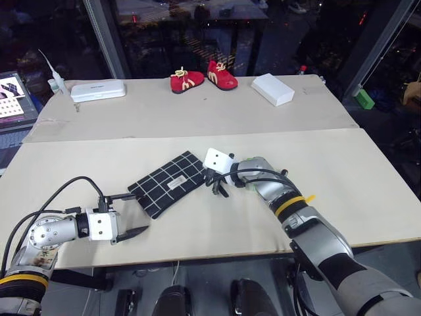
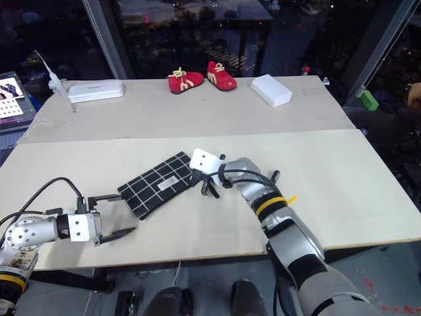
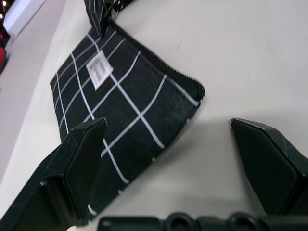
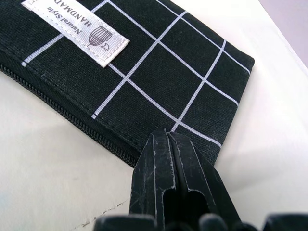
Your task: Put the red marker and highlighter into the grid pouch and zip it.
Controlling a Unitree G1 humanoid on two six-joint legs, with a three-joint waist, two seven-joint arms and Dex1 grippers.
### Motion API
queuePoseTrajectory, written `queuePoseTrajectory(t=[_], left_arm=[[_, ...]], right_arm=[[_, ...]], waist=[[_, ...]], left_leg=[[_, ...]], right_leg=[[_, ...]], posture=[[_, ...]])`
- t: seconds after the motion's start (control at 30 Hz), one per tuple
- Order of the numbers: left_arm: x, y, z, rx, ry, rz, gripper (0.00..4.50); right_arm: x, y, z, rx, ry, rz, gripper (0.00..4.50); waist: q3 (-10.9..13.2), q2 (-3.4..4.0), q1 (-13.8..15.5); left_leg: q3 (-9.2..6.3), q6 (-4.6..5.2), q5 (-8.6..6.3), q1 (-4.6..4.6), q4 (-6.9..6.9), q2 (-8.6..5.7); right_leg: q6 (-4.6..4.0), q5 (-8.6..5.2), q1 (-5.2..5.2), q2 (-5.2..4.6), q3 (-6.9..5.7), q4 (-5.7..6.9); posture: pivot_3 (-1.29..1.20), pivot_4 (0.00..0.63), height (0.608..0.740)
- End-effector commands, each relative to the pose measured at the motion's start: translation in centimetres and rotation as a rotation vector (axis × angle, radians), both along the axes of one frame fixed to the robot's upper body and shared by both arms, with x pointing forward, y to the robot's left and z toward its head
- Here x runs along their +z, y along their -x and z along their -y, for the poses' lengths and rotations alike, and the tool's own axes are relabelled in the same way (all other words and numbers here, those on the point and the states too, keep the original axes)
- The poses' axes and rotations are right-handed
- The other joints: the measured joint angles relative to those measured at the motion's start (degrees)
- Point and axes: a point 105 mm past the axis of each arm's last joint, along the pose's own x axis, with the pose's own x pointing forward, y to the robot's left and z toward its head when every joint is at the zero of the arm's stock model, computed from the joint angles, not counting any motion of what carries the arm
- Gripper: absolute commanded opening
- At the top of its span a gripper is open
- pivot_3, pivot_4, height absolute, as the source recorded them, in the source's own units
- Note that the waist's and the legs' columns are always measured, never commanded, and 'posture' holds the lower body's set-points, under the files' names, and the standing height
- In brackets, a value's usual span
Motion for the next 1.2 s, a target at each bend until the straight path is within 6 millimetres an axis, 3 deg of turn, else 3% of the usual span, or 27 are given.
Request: queuePoseTrajectory(t=[0.03,0.3,0.57,0.9,1.0,1.2], left_arm=[[0.0,-0.7,-0.1,-0.007,-0.033,0.04,4.5],[0.1,-3.3,2.0,-0.027,-0.006,0.17,4.5],[0.3,-3.4,4.0,-0.082,0.042,0.189,4.5],[1.0,-3.8,4.3,-0.076,0.039,0.193,4.5],[1.1,-3.9,4.3,-0.071,0.045,0.184,3.83],[1.2,-4.0,4.1,-0.068,0.039,0.173,1.44]], right_arm=[[-1.2,-0.2,1.0,-0.04,0.037,-0.031,0.02],[-1.1,-0.1,0.9,-0.042,0.024,-0.036,0.02],[-0.9,-0.3,1.0,-0.05,0.023,-0.033,0.02],[-1.0,-0.5,1.2,-0.061,0.026,-0.034,0.02],[-1.0,-0.5,1.2,-0.065,0.023,-0.034,0.0],[-1.0,-0.6,1.4,-0.074,0.021,-0.034,0.0]], waist=[[0.0,0.0,-0.01],[-0.01,0.01,0.17],[-0.01,0.01,0.17],[-0.01,0.01,0.2],[-0.01,0.01,0.18],[-0.01,0.01,0.12]], left_leg=[[-0.01,0.0,0.0,0.01,0.0,0.0],[-0.01,0.01,0.0,-0.01,0.0,-0.03],[-0.02,0.01,0.0,-0.06,0.0,-0.02],[-0.05,0.01,0.0,-0.1,0.0,-0.02],[-0.06,0.01,0.0,-0.09,0.0,-0.02],[-0.07,0.01,0.0,-0.1,0.0,-0.01]], right_leg=[[0.0,0.0,0.01,0.0,0.0,0.0],[0.01,0.0,0.02,-0.01,-0.02,-0.01],[0.01,0.0,0.0,-0.02,-0.03,-0.02],[0.01,0.0,-0.01,-0.02,-0.05,-0.03],[0.02,0.0,-0.01,-0.02,-0.05,-0.03],[0.02,0.0,-0.02,-0.01,-0.05,-0.04]], posture=[[0.0,0.15,0.74],[0.0,0.15,0.74],[0.0,0.15,0.74],[0.0,0.15,0.74],[0.0,0.15,0.74],[0.0,0.15,0.74]])
